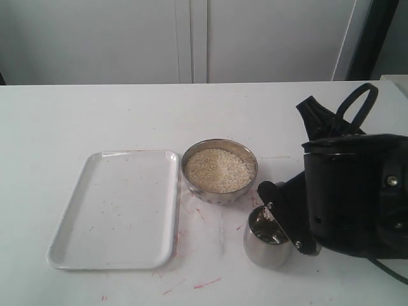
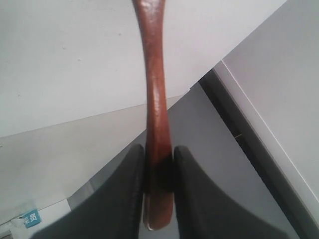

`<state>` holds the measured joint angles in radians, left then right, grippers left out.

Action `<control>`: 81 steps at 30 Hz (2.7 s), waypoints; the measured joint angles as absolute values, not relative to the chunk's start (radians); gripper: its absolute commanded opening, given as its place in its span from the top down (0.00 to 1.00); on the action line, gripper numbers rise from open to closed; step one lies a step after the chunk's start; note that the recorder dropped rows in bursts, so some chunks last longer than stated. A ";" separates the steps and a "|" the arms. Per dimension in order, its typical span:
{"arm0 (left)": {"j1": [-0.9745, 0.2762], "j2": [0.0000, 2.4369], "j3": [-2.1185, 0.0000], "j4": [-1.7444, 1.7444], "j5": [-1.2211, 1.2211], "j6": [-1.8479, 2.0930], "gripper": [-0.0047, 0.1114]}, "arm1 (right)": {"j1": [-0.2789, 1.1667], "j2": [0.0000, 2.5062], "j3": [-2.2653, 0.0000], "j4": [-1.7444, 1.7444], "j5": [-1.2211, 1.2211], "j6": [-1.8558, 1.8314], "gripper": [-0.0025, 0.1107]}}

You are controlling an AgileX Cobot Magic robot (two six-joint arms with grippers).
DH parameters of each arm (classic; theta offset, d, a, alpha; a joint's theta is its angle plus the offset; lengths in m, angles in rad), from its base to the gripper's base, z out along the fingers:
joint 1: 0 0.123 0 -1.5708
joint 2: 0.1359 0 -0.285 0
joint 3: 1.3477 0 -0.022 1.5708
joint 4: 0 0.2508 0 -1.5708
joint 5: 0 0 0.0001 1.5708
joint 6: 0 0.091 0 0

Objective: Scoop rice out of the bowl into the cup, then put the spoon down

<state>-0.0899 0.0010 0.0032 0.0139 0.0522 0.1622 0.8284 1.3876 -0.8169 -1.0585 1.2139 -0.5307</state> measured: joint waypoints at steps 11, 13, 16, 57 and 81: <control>-0.090 0.001 0.003 0.014 0.052 0.162 0.84 | 0.828 1.384 -0.817 -1.065 1.216 -0.522 0.98; -0.090 0.001 0.003 0.014 0.052 0.162 0.84 | 0.828 1.384 -0.817 -1.059 1.216 -0.515 0.98; -0.090 0.001 0.003 0.014 0.052 0.162 0.84 | 0.828 1.384 -0.817 -1.025 1.216 -0.515 0.98; -0.090 0.001 0.003 0.014 0.052 0.162 0.84 | 0.828 1.345 -0.760 -1.035 1.216 -0.510 0.98; -0.090 0.001 0.003 0.014 0.052 0.162 0.84 | 0.897 1.375 -0.727 -1.154 1.214 -0.386 0.98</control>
<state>-0.0899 0.0010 0.0032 0.0139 0.0522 0.1622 0.8972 1.3753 -0.7271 -1.1544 1.2143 -0.3857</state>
